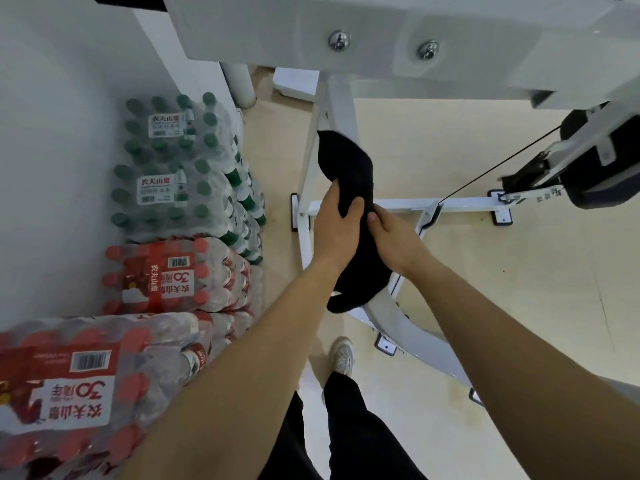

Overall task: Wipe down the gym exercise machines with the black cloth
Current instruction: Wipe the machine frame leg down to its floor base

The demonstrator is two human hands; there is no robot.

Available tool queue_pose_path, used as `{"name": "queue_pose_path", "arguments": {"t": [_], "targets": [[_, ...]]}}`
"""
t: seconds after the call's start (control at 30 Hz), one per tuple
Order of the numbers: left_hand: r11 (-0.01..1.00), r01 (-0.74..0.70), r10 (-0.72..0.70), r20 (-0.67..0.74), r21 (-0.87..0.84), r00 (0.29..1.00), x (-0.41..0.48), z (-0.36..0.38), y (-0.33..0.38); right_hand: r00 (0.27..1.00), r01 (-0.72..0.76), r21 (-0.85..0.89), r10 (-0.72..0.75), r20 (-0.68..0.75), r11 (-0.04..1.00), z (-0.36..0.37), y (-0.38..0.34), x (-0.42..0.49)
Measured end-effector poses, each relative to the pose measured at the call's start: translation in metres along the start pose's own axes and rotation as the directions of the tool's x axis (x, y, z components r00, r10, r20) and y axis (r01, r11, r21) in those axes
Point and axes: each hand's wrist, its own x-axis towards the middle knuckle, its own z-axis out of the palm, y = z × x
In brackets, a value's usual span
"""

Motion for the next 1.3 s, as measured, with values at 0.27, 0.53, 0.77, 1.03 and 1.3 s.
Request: {"name": "queue_pose_path", "arguments": {"t": [0.27,0.53,0.77,1.03,1.3], "targets": [[0.993,0.088,-0.095,-0.080,-0.084,0.992,-0.030,0.020,-0.023,0.989,-0.095,0.372,0.130,-0.071,0.923,0.033,0.007,-0.016],[0.980,0.028,-0.027,0.006,-0.198,1.000,0.064,0.022,-0.004,0.999,0.033,0.406,-0.016,-0.045,0.913,0.013,-0.012,0.075],[0.983,-0.020,0.019,-0.009,-0.185,1.000,0.130,0.014,0.018,0.993,0.107,0.365,-0.077,-0.094,0.925,0.002,-0.034,0.142],[0.980,-0.006,0.012,0.028,-0.198,1.000,0.077,0.019,-0.003,0.993,0.114,0.383,-0.091,-0.077,0.917,0.010,-0.015,0.094],[0.995,-0.022,0.020,-0.023,-0.100,1.000,0.184,0.009,0.043,0.993,0.064,0.350,-0.027,-0.111,0.935,-0.012,-0.058,0.191]]}}
